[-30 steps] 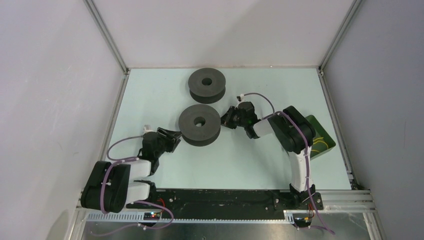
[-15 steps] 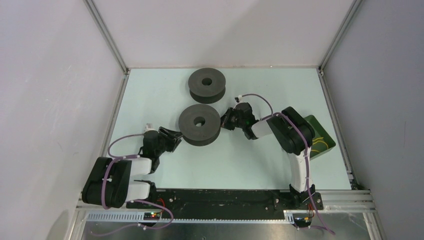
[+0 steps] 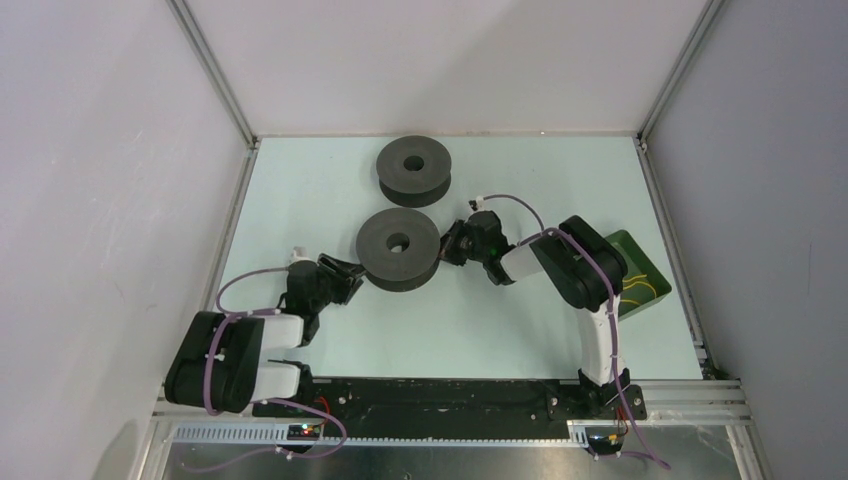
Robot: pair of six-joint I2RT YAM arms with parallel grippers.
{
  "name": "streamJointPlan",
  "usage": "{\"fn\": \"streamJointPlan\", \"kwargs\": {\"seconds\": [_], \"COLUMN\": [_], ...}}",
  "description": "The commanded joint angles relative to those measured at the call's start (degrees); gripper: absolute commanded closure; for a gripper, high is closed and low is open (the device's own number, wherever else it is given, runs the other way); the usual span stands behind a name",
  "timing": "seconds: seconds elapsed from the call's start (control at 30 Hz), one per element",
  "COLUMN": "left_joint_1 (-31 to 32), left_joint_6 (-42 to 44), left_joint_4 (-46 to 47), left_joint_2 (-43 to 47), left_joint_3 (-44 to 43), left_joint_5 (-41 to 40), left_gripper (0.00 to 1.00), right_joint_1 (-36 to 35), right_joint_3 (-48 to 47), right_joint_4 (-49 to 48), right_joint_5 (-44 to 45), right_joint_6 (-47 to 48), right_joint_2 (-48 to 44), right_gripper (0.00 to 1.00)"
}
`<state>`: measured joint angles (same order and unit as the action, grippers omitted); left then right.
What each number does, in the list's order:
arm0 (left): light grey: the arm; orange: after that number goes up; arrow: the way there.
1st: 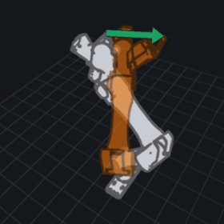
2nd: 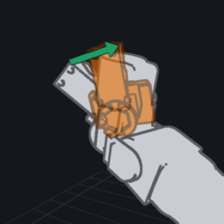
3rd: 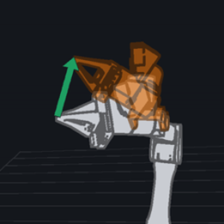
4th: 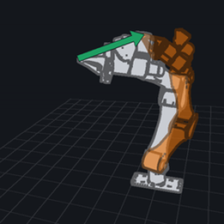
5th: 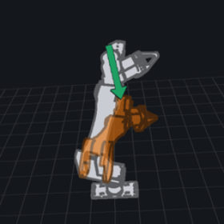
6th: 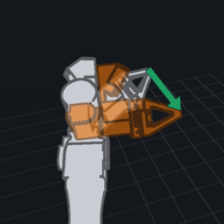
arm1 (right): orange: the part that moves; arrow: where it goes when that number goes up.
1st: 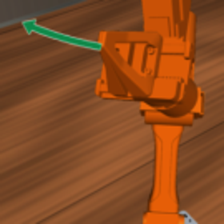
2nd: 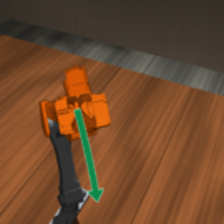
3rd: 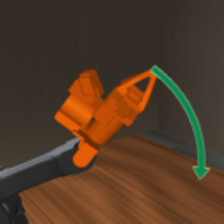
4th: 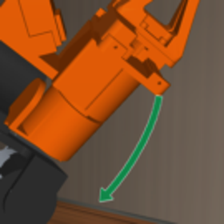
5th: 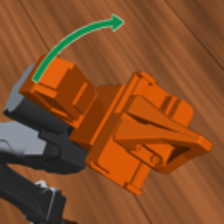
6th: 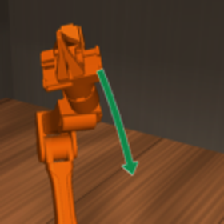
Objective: Wrap the cables
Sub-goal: Adjust the cable on the cable reel.
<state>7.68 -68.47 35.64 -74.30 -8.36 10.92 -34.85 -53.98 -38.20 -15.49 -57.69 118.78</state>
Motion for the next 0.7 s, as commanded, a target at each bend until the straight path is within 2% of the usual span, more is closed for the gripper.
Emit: {"fn": "streamJointPlan", "kwargs": {"seconds": [0.0, 0.33, 0.67], "left_joint_1": [-0.22, -0.26, -0.22], "left_joint_6": [1.79, 1.84, 1.6], "left_joint_4": [1.28, 1.28, 1.27], "left_joint_2": [-0.93, -2.24, -0.91], "left_joint_3": [-2.08, -2.64, -2.57], "left_joint_5": [0.57, 0.7, 0.09], "left_gripper": [0.47, 0.47, 0.47], "right_joint_1": [1.21, -0.65, -0.5], "right_joint_3": [1.17, 1.67, 2.74], "right_joint_4": [-3.22, -6.05, 0.85], "right_joint_5": [-1.44, -0.16, 4.72], "right_joint_6": [-2.82, -6.51, -3.75], "right_joint_2": [-2.85, -0.53, -3.38], "right_gripper": [1.0, 1.0, 0.88]}}
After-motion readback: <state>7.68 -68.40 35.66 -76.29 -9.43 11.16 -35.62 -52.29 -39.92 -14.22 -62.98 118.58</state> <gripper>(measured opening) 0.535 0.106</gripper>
